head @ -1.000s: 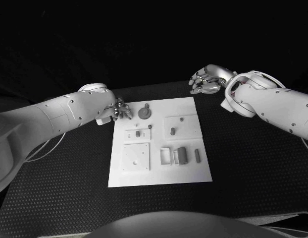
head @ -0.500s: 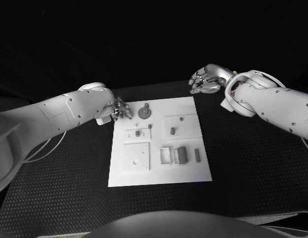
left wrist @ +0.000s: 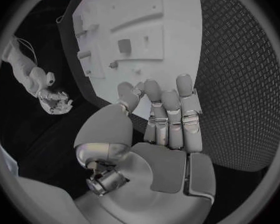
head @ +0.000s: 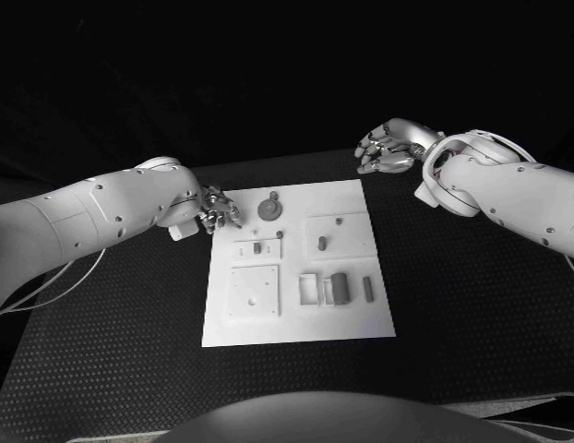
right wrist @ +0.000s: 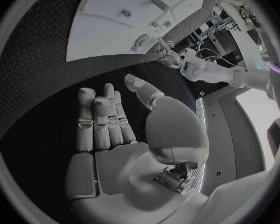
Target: Assemble the parts on the task board
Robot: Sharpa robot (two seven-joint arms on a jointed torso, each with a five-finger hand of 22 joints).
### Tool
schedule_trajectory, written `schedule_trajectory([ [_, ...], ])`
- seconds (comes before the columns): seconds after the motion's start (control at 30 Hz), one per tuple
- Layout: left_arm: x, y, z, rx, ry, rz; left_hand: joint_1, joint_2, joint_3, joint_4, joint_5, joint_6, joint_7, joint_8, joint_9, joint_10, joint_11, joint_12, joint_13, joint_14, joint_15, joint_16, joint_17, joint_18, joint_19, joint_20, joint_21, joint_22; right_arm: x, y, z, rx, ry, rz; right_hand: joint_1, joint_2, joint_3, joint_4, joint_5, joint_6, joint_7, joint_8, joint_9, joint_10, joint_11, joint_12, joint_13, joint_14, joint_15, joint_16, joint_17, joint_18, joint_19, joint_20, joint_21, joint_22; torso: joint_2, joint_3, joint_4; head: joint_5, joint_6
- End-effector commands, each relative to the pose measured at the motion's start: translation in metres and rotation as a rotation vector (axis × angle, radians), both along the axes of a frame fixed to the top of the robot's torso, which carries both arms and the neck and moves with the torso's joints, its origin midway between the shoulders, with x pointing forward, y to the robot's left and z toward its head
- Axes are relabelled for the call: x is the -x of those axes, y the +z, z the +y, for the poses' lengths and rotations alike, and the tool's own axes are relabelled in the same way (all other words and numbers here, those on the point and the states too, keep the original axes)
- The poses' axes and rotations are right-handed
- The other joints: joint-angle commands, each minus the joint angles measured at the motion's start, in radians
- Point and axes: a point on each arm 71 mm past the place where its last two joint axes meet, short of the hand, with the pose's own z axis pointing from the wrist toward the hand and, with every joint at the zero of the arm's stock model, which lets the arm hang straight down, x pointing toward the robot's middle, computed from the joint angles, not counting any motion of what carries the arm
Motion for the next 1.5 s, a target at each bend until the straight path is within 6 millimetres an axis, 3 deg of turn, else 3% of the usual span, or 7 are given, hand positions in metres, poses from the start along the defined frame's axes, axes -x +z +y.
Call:
schedule_trajectory([
  [0.03, 0.006, 0.003, -0.002, 0.064, 0.046, 0.012, 0.009, -0.001, 0.054, -0.024, 0.009, 0.071, 0.005, 0.004, 0.004, -0.048, 0.011, 0.004, -0.002, 0.007, -0.003, 0.008, -0.002, -0.015, 0.007, 0.000, 0.006, 0.025, 0.000, -0.001, -0.001, 0.004, 0.003, 0.008, -0.007, 0.004, 0.000, 0.003, 0.006, -0.010, 0.019, 0.007, 0.002, 0.013, 0.009, -0.006, 0.001, -0.005, 0.000, 0.004, -0.002, 0.046, 0.001, -0.004, 0.001, 0.017, 0.000, -0.0008, 0.0015, 0.001, 0.001],
  [0.2, 0.018, 0.008, 0.001, 0.121, 0.078, 0.009, 0.005, -0.020, 0.083, -0.025, 0.046, 0.088, -0.001, 0.002, -0.009, -0.035, 0.006, 0.009, -0.006, 0.016, -0.007, 0.018, -0.008, -0.015, 0.012, -0.005, 0.027, 0.025, 0.000, -0.001, -0.005, 0.005, -0.003, 0.009, -0.007, 0.004, 0.000, 0.004, 0.006, -0.010, 0.019, 0.007, 0.002, 0.013, 0.009, -0.006, 0.001, -0.005, 0.000, 0.004, -0.002, 0.046, 0.001, -0.004, 0.001, 0.017, 0.001, -0.0040, 0.0050, -0.004, 0.000],
  [0.37, 0.030, 0.008, 0.003, 0.149, 0.107, -0.002, -0.002, -0.027, 0.094, -0.025, 0.083, 0.096, -0.003, 0.006, -0.023, -0.028, 0.003, 0.010, -0.009, 0.022, -0.010, 0.022, -0.015, -0.015, 0.014, -0.008, 0.039, 0.024, 0.000, -0.001, -0.007, 0.006, -0.006, 0.009, -0.008, 0.004, 0.000, 0.004, 0.006, -0.010, 0.019, 0.007, 0.002, 0.013, 0.009, -0.006, 0.001, -0.005, 0.000, 0.004, -0.002, 0.046, 0.001, -0.004, 0.001, 0.017, -0.001, -0.0024, 0.0042, 0.001, -0.003],
  [0.47, 0.032, 0.007, 0.001, 0.150, 0.109, -0.007, -0.005, -0.031, 0.098, -0.025, 0.101, 0.100, -0.005, 0.009, -0.028, -0.024, 0.002, 0.011, -0.010, 0.026, -0.012, 0.024, -0.017, -0.015, 0.016, -0.010, 0.044, 0.024, 0.001, -0.001, -0.007, 0.007, -0.007, 0.011, -0.008, 0.004, 0.000, 0.004, 0.006, -0.010, 0.019, 0.007, 0.002, 0.013, 0.009, -0.006, 0.001, -0.005, 0.000, 0.004, -0.002, 0.046, 0.001, -0.004, 0.001, 0.017, -0.001, -0.0033, 0.0063, 0.004, -0.005],
  [0.67, 0.041, 0.002, -0.002, 0.138, 0.086, -0.010, -0.007, -0.032, 0.099, -0.025, 0.104, 0.102, -0.005, 0.011, -0.030, -0.022, 0.001, 0.011, -0.011, 0.027, -0.013, 0.024, -0.019, -0.014, 0.018, -0.011, 0.047, 0.024, 0.001, -0.001, -0.007, 0.007, -0.005, 0.012, -0.008, 0.004, 0.000, 0.004, 0.006, -0.010, 0.019, 0.007, 0.002, 0.014, 0.009, -0.006, 0.001, -0.005, 0.000, 0.004, -0.002, 0.046, 0.001, -0.004, 0.001, 0.017, 0.001, -0.0061, 0.0063, 0.009, -0.007],
  [0.9, 0.044, -0.005, 0.001, 0.107, 0.081, 0.004, -0.008, -0.032, 0.100, -0.025, 0.103, 0.103, -0.006, 0.012, -0.032, -0.021, 0.000, 0.012, -0.011, 0.029, -0.013, 0.025, -0.019, -0.014, 0.018, -0.011, 0.049, 0.024, 0.001, -0.001, -0.007, 0.007, -0.004, 0.011, -0.009, 0.004, 0.001, 0.005, 0.006, -0.010, 0.019, 0.007, 0.002, 0.014, 0.009, -0.006, 0.002, -0.004, 0.000, 0.005, -0.002, 0.046, 0.001, -0.004, 0.001, 0.017, 0.002, -0.0024, 0.0024, 0.013, -0.011],
  [1.5, 0.049, -0.017, 0.001, 0.073, 0.059, 0.055, -0.011, -0.031, 0.102, -0.025, 0.095, 0.103, -0.006, 0.013, -0.036, -0.020, 0.000, 0.011, -0.012, 0.030, -0.014, 0.025, -0.022, -0.015, 0.018, -0.012, 0.051, 0.023, 0.001, -0.001, -0.008, 0.006, -0.005, 0.011, -0.009, 0.005, 0.001, 0.006, 0.007, -0.009, 0.018, 0.007, 0.002, 0.014, 0.009, -0.007, 0.002, -0.004, 0.000, 0.005, -0.002, 0.046, 0.001, -0.004, 0.001, 0.017, 0.001, -0.0021, 0.0031, 0.013, -0.015],
])
